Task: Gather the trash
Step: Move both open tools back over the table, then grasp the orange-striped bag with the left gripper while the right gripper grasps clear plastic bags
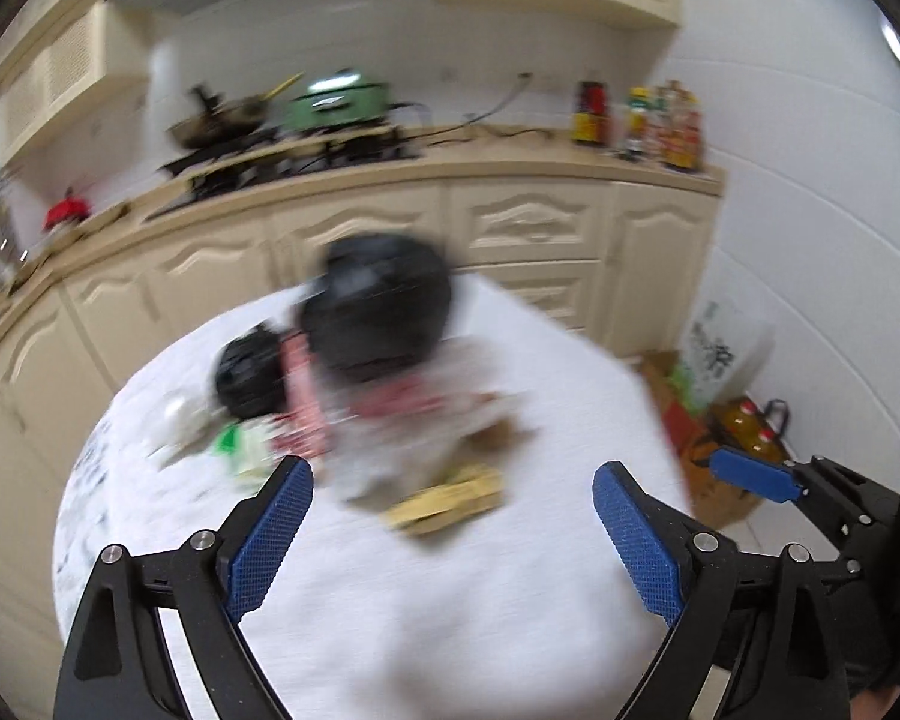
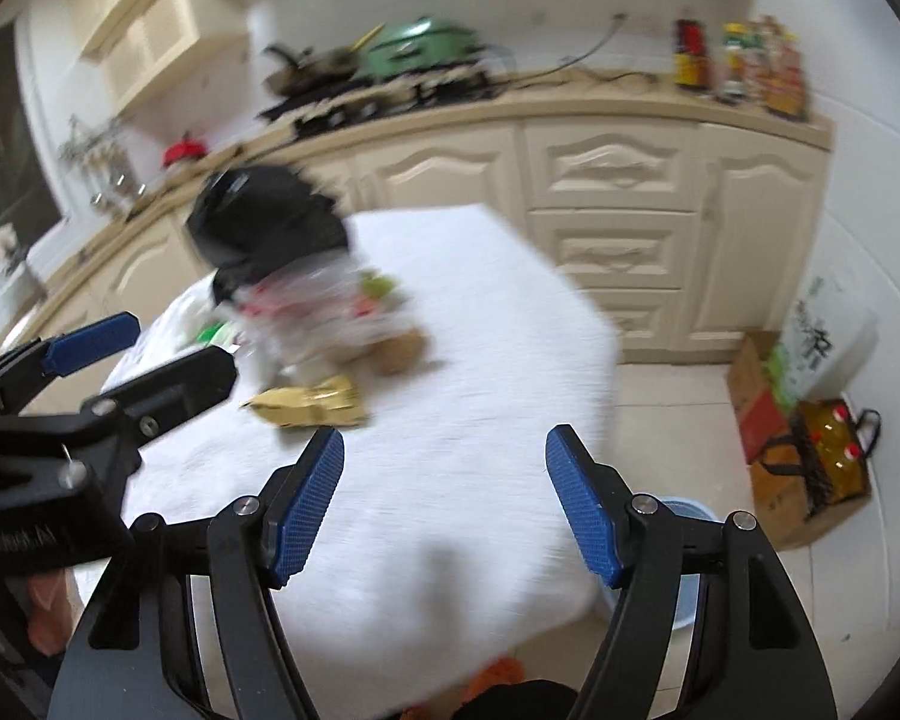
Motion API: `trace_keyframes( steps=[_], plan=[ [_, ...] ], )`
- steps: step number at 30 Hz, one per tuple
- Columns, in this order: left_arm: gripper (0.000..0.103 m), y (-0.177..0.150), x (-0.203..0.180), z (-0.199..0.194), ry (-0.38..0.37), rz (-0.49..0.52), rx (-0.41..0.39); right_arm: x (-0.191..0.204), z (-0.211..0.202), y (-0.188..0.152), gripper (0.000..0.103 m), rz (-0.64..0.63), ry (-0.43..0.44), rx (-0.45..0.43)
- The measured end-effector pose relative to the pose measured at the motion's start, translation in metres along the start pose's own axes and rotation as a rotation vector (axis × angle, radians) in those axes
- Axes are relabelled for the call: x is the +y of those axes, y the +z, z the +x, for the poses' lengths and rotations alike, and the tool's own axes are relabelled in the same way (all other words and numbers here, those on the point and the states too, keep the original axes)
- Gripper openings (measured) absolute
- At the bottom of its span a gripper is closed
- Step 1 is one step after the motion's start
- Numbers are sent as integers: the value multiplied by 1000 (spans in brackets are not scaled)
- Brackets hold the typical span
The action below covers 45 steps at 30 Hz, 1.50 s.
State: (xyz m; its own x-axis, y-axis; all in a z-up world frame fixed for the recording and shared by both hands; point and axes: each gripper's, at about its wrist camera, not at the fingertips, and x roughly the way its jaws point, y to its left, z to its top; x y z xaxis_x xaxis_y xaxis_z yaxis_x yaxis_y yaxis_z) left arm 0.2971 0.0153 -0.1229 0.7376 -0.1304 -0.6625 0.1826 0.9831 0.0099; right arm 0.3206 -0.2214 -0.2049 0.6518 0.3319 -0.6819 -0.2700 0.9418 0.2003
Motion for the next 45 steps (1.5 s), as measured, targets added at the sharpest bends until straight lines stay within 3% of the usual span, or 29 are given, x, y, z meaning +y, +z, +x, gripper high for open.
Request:
trace_keyframes(
  steps=[5,9,20,26,28,30,34,36,41,45],
  plan=[
    [92,-17,65,6,37,-119,52,32,38,-3,72,-56,32,65],
    [92,-18,92,5,31,-164,78,41,57,2,72,-54,6,83],
    [85,-14,90,40,28,-127,183,34,75,20,72,-48,-27,80],
    [77,10,73,54,44,-103,182,25,82,26,72,-24,-10,78],
    [73,9,82,63,40,-108,193,23,84,27,72,-18,-8,77],
    [53,10,77,74,37,-104,228,22,86,28,72,-13,-5,76],
    [49,11,69,76,58,-72,218,18,89,30,72,-4,-3,76],
    [20,9,64,76,46,-54,215,17,92,30,72,3,0,79],
    [19,3,62,62,13,-73,204,19,94,31,72,4,5,79],
    [19,-9,78,19,-34,-108,172,23,91,34,72,-6,23,63]
  ],
)
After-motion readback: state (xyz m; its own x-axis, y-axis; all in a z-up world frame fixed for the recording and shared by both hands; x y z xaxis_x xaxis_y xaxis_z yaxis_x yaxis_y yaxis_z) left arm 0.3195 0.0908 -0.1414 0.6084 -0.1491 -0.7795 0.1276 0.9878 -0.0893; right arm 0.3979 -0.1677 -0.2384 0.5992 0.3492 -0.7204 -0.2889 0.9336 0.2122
